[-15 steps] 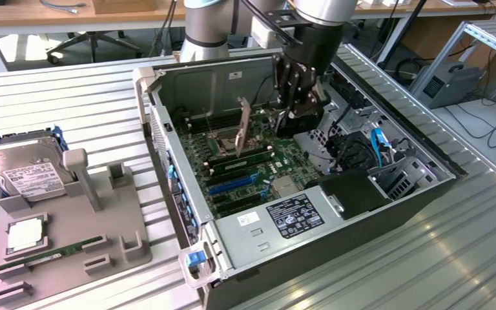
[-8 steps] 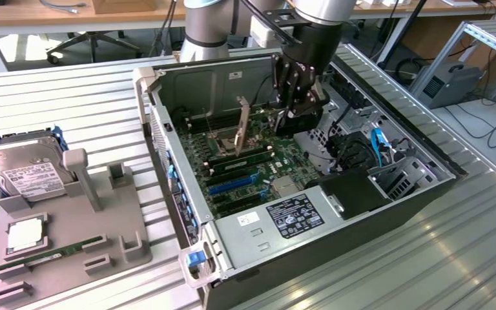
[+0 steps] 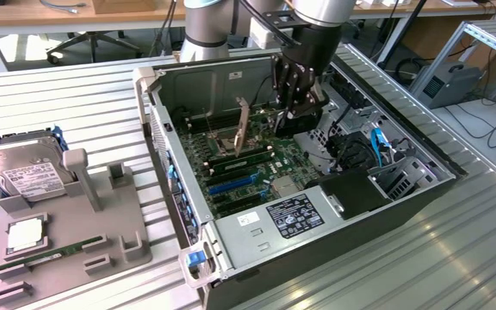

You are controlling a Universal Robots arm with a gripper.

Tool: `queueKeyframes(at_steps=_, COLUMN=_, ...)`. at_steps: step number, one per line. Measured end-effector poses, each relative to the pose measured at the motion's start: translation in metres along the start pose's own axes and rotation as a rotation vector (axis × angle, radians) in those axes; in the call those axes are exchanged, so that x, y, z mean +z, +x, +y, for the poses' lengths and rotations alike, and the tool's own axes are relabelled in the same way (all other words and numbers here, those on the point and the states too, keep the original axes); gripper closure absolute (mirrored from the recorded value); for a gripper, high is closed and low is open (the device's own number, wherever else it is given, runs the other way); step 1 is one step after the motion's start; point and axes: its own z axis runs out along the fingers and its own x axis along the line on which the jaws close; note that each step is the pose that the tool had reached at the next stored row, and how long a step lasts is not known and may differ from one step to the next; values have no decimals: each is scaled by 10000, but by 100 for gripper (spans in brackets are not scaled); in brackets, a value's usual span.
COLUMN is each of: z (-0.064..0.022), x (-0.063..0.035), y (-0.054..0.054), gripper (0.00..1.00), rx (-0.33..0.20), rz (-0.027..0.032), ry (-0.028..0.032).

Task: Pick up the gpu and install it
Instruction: 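Insert the gpu into the slot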

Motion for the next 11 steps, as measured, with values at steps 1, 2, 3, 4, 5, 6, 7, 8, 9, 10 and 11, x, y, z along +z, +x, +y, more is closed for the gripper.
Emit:
queueKeyframes(at_steps=1, z=0, x=3, y=0, gripper=73, rx=0, rz=0, ry=0)
queueKeyframes(at_steps=2, z=0, x=5, y=0, gripper=73, rx=0, rz=1, ry=0)
queueKeyframes(at_steps=3, z=0, x=9, y=0, gripper=73, rx=0, rz=-1, ry=1)
queueKeyframes(at_steps=4, z=0, x=12, y=0, gripper=73, rx=0, rz=0, ry=0)
queueKeyframes(at_steps=5, z=1, x=16, y=0, gripper=73, rx=0, rz=0, ry=0)
queueKeyframes(at_steps=6, z=1, x=19, y=0, gripper=73, rx=1, rz=1, ry=0)
queueKeyframes(at_steps=7, z=1, x=20, y=-1, gripper=73, rx=0, rz=1, ry=0)
queueKeyframes(at_steps=8, z=1, x=22, y=-1, gripper=73, rx=0, rz=1, ry=0)
queueKeyframes(at_steps=9, z=1, x=24, y=-1, gripper=73, rx=0, rz=0, ry=1)
queueKeyframes(at_steps=10, z=1, x=25, y=-1, gripper=73, rx=0, rz=1, ry=0)
queueKeyframes(at_steps=11, z=1, x=27, y=-1, gripper=73, rx=0, rz=0, ry=0)
